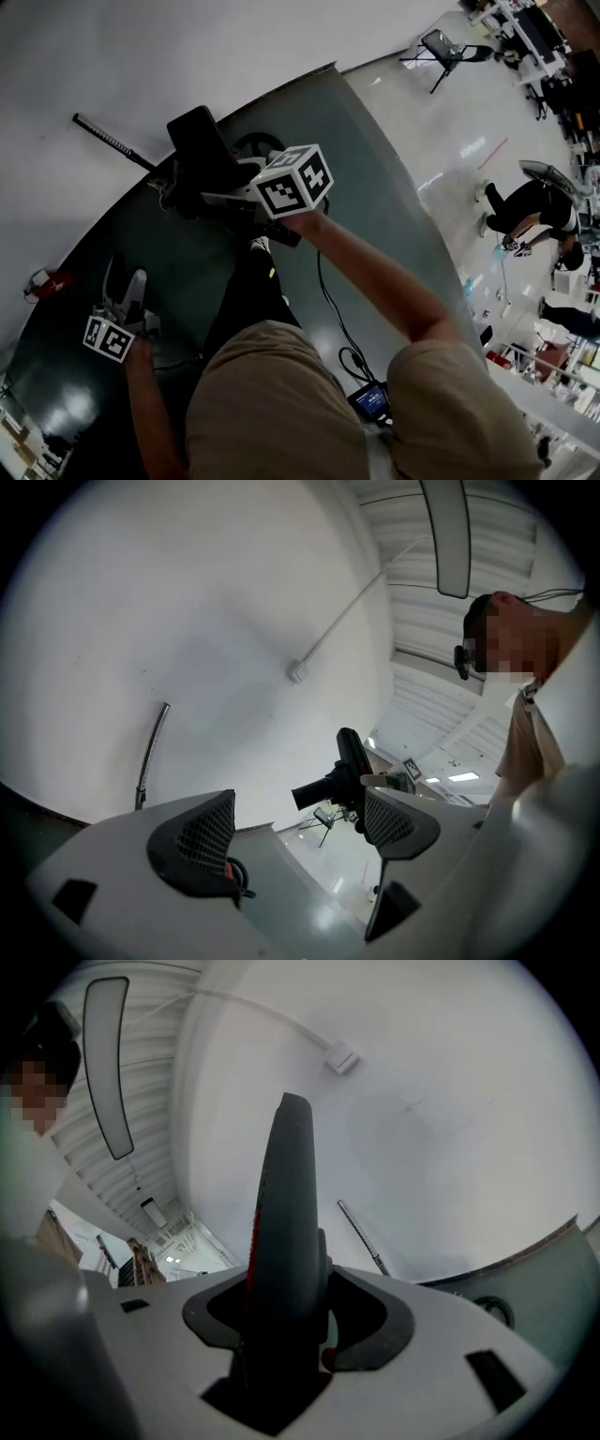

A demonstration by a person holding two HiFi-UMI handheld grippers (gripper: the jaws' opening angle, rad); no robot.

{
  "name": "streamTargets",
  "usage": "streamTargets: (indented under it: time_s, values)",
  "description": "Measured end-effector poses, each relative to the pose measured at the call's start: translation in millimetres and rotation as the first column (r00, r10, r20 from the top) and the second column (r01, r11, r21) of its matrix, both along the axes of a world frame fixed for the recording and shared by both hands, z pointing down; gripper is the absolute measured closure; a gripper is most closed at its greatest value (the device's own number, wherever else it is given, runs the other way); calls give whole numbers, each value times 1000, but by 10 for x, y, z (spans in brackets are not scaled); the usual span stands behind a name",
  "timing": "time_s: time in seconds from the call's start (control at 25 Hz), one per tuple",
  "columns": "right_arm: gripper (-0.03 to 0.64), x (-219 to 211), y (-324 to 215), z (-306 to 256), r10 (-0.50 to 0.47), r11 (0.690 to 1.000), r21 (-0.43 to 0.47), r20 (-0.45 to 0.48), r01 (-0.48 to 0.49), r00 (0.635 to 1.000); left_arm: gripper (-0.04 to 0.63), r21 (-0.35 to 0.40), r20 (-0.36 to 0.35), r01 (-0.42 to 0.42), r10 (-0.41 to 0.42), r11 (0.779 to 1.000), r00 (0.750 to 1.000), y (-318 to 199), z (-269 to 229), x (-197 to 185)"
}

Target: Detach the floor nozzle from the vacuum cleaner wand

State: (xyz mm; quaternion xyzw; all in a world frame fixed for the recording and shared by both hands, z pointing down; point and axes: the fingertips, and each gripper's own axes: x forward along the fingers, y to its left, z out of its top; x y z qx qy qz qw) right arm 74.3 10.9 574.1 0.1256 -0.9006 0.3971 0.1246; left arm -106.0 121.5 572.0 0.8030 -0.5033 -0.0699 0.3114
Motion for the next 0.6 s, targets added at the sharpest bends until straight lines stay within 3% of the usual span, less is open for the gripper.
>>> streamTargets:
  time_s: [0.2, 0.6]
  values:
    - [390, -4, 470, 137, -47, 999, -3, -17, 47, 999, 152, 2, 56, -35, 35, 999, 998, 439, 119, 324]
    - [390, -312, 913, 20, -81, 997, 14, -5, 81, 997, 153, 32, 84, -40, 37, 999, 996, 793, 7, 311]
